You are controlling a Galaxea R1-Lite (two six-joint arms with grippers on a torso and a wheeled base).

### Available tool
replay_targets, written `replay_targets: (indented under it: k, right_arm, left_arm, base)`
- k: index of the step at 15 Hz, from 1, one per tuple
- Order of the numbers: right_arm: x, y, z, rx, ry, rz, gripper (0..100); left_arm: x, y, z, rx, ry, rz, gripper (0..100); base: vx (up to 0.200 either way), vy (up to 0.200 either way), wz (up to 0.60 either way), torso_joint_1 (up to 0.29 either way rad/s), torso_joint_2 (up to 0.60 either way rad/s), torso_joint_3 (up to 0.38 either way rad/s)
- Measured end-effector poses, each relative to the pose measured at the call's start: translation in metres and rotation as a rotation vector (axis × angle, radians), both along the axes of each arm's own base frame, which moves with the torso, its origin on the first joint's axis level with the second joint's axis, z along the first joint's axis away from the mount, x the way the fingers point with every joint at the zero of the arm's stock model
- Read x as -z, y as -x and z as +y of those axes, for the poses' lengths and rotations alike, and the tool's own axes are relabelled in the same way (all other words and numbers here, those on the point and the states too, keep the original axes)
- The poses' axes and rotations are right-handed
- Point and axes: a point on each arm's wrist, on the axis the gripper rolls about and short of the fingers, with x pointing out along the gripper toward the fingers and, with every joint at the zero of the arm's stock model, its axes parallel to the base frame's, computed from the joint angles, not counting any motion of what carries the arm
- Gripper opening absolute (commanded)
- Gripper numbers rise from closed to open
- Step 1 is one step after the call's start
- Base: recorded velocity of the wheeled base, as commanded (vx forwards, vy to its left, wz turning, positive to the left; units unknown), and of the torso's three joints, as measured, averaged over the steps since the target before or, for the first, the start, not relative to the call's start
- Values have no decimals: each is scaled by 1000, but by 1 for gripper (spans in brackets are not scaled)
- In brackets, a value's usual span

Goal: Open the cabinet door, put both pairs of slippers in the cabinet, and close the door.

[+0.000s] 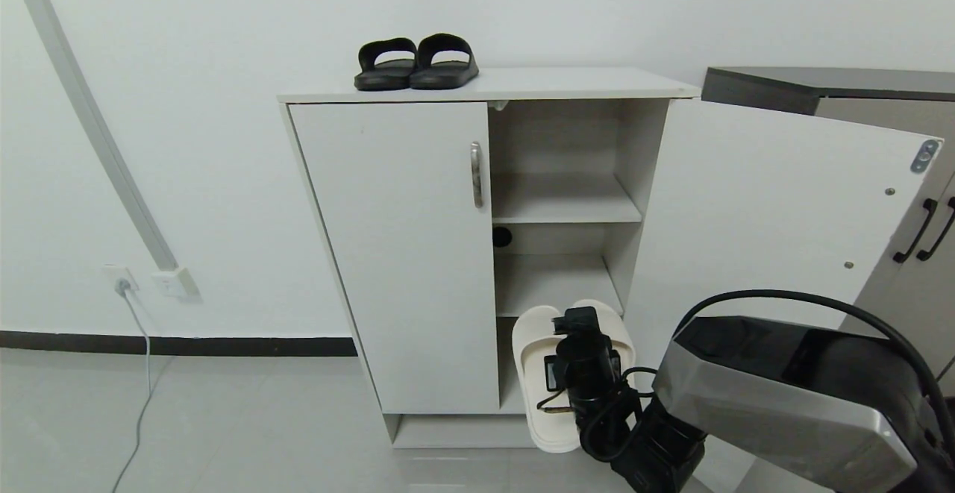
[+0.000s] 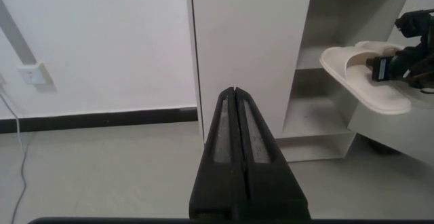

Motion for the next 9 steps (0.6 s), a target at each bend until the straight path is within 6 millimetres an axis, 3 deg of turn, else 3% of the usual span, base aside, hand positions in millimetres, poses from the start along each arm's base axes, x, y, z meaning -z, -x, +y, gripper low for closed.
replay_targets:
  k: [9]
  right_arm:
    - [4, -6, 0, 11, -12, -15, 0]
  left_arm:
    - [0, 0, 0, 0, 0, 1, 0]
  base:
    - [0, 0, 0, 0, 1, -11]
